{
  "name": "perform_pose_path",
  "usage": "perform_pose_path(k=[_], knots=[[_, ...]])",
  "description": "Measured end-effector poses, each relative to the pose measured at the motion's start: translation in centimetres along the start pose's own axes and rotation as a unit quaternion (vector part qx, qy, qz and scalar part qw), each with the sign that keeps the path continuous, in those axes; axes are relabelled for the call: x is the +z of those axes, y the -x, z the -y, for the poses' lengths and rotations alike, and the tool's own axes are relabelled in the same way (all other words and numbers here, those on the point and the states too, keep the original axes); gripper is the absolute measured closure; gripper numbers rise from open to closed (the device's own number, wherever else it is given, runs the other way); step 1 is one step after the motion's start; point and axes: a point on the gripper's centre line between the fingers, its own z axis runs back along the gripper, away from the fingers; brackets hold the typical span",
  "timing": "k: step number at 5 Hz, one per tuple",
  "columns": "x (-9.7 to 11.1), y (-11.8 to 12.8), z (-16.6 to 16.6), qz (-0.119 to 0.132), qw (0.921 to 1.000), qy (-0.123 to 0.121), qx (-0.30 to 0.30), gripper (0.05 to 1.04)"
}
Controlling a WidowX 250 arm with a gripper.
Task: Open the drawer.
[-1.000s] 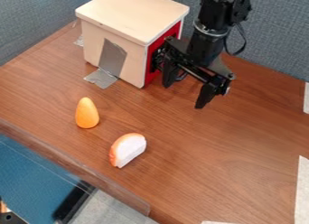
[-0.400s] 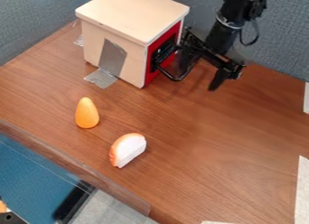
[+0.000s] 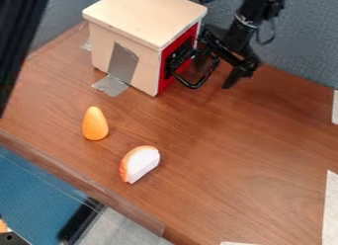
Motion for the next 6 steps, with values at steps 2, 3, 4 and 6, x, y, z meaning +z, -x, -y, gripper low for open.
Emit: perform_pose_path(k=[2, 3, 4, 6], knots=[[-0.6, -1.1, -0.3, 0.000, 0.9999, -0.015, -0.004, 0.126], [-0.9, -0.8, 0.0, -0.007, 0.9998, -0.009, -0.014, 0.412], [-1.6, -0.2, 0.7, -0.012, 0.9996, -0.011, -0.021, 0.718], [-2.0, 0.1, 1.1, -0.012, 0.9995, -0.015, -0.026, 0.981]])
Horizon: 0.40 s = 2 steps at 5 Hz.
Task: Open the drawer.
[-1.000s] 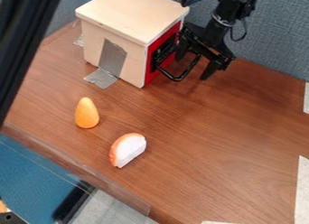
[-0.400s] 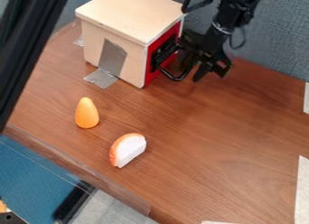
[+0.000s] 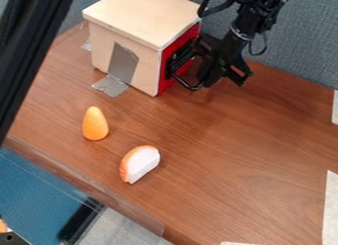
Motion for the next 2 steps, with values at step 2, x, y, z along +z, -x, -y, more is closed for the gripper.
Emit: perform_pose_path(k=[2], knots=[[0.7, 0.0, 1.3, 0.000, 0.9999, 0.012, -0.001, 0.981]])
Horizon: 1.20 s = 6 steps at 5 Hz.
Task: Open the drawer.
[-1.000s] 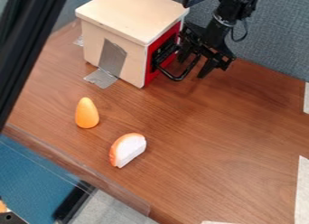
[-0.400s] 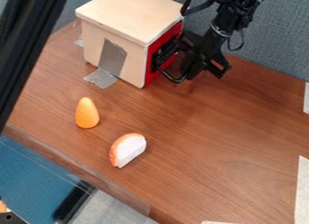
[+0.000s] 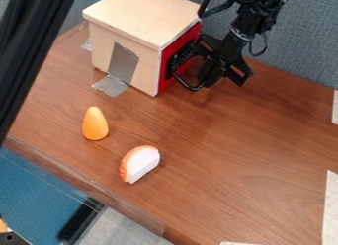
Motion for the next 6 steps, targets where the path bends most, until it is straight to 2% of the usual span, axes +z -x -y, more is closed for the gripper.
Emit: perform_pose_path(k=[2, 4, 5, 6], knots=[[3.3, -0.6, 5.0, 0.025, 0.9991, 0.030, -0.017, 0.982], [4.4, -0.8, 5.7, 0.028, 0.9988, 0.037, -0.013, 0.982], [4.5, -0.6, 5.9, 0.024, 0.9988, 0.043, -0.008, 0.951], [4.8, -0.5, 6.9, 0.026, 0.9981, 0.056, -0.004, 0.757]])
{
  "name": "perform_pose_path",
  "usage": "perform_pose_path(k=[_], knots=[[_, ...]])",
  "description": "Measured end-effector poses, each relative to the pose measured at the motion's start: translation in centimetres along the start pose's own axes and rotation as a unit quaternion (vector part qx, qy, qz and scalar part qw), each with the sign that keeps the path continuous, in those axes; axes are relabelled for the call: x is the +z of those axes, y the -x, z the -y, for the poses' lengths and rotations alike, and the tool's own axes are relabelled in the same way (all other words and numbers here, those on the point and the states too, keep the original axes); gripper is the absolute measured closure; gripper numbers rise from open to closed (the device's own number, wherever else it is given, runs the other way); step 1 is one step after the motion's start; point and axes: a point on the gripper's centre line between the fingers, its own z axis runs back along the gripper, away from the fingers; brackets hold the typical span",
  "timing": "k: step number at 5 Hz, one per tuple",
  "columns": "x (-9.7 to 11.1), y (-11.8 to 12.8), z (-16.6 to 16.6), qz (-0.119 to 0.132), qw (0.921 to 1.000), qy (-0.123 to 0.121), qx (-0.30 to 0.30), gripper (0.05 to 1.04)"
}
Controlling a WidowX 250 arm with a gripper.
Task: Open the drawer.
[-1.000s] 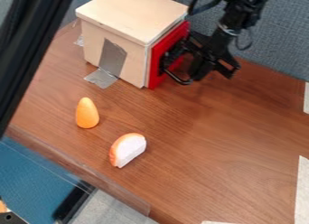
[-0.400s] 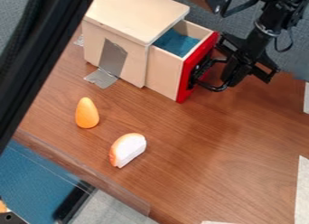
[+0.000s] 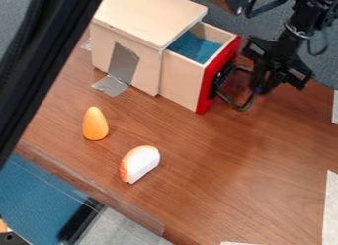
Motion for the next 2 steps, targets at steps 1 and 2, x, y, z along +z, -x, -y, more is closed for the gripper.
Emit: perform_pose_path(k=[1, 2], knots=[[3.3, 0.2, 0.3, 0.024, 0.9993, 0.028, 0.000, 0.463], [7.4, 0.8, -0.6, 0.059, 0.9965, 0.058, 0.006, 0.171]])
